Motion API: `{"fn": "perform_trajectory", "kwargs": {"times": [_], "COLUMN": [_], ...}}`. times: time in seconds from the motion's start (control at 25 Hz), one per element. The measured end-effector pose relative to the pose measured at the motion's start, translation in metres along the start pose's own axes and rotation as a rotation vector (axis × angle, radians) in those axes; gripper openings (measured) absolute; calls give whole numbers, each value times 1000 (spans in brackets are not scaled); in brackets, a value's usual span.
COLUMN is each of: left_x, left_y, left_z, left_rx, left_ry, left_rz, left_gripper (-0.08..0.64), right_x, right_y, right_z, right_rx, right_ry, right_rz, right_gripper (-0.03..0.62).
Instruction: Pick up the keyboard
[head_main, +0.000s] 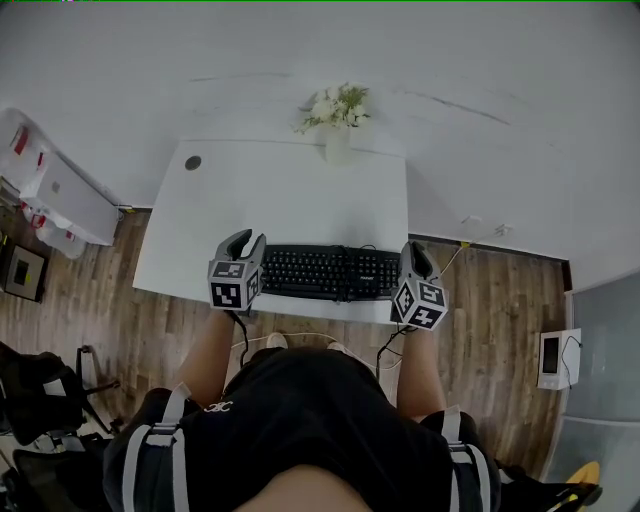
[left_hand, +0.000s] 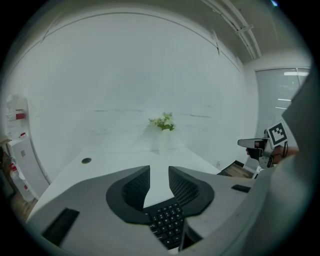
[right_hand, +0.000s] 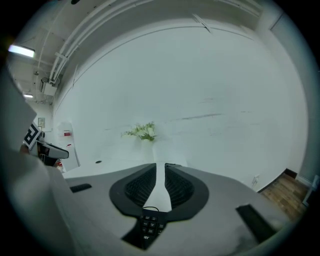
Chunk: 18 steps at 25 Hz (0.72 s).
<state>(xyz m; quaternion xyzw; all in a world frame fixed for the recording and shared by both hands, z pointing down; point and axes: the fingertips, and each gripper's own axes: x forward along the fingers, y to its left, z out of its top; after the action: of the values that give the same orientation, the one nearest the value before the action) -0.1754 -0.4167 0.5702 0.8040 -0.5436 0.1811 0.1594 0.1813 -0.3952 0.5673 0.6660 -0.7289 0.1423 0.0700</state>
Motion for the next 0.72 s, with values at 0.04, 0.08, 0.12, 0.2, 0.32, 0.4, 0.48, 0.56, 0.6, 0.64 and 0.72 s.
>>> {"fn": "perform_trajectory", "kwargs": {"times": [0.04,0.08,0.12,0.2,0.32,0.4,0.48,0.56,0.6,0.64,0.72], "left_x": [4,8,11,18,26,32,39,45,47,49,53], "left_y": [3,6,10,16,26,30,34,39,41,43,47], "left_z": [-6,-13,-19,-31,-49,-63,-77,-92,-100,-107,-120], "left_rx": [-1,-3,-6,-14,-34,-50,-70,-95,-107,-116,-125], "left_ry": [14,27,39,65,102,132,169,207,225,242,275], "left_rz": [6,11,17,28,44,50,53,55,56,59,66], "left_gripper": [137,143,143,143,143,143,143,143,143,143,143], "right_x": [3,6,10,16,25,30,35,39,41,42,44], "right_y": [-2,-4,-6,-9,-14,-18,-21,-24,-25,-27,-32], "right_z": [-6,-12,-17,-30,-49,-64,-79,-94,-102,-109,-122], "right_rx": [0,-3,-6,-8,-12,-17,-17,-13,-12,-13,-19], "right_ry": [13,26,40,71,123,164,204,247,267,286,319], "right_rz": [-3,-5,-5,-4,-10,-14,-19,-23,-27,-32,-45], "right_gripper": [58,58,62,77,77,77,77,77,77,77,77]}}
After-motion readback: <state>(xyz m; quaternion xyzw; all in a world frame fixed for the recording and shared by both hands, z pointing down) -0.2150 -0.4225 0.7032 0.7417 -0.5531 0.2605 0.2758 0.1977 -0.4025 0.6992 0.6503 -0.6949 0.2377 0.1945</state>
